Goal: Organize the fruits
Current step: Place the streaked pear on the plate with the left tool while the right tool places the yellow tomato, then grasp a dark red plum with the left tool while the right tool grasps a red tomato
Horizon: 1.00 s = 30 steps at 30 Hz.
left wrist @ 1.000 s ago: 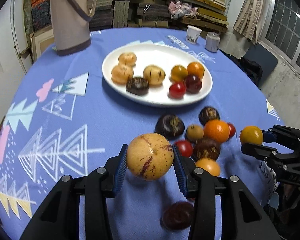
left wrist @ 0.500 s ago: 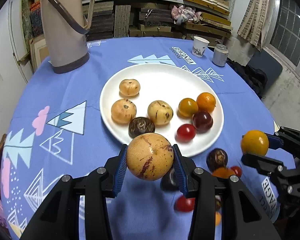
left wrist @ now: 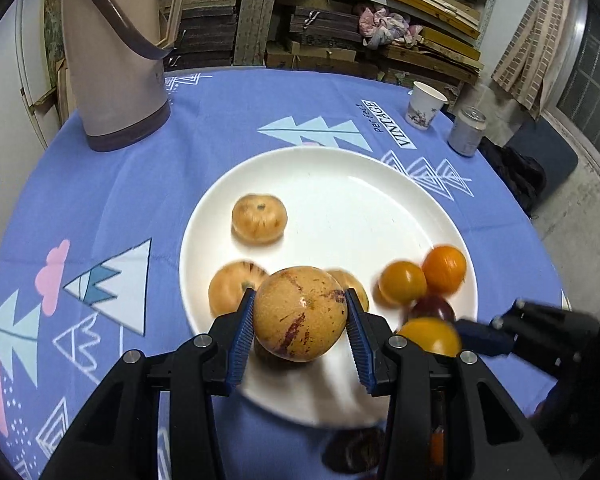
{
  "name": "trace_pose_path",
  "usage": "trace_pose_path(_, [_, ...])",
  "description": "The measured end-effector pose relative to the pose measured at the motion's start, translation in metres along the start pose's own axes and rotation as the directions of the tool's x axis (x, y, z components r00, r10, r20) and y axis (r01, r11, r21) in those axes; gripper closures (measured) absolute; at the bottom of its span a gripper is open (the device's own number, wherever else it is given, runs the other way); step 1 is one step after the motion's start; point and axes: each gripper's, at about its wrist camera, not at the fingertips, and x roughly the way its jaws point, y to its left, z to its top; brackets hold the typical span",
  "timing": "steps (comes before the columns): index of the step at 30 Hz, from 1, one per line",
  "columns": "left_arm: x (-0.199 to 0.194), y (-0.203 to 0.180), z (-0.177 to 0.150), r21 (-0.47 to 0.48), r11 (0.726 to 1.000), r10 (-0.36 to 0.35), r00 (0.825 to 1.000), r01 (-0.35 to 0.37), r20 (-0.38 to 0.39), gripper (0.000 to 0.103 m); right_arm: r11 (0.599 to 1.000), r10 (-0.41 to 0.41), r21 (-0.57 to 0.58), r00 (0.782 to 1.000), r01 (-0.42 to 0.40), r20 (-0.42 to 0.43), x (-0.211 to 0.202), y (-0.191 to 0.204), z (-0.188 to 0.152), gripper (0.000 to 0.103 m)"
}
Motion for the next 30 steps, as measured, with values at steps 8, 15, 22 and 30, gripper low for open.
trace_pose_path(8, [0.026,0.001,0.02,-0.001,1.0,0.003,1.0,-0.003,-0.02,0.059,0.999,0.022,0.03,1.0,-0.021,-0.014,0.017,-0.01,0.006,0.064])
trace_pose_path(15, [0.022,0.007,0.023,-0.03,1.0,0.003,1.0,-0.003,0.024,0.039,0.999,0.02,0.046,1.0,-0.021,0.022,0.001,-0.016,0.0,0.063])
trace_pose_path(22, [0.003,0.007,0.012,-0.01,1.0,0.018,1.0,-0.018,0.025,0.039,0.997,-0.011,0.081,0.999,0.008,0.045,-0.03,-0.026,-0.021,0.048])
trace_pose_path(30, [-0.031,0.008,-0.034,0.005,1.0,0.025,0.999,-0.025,0.022,0.036,0.989,-0.052,0.14,0.997,0.045,0.051,-0.063,-0.036,-0.061,0.042])
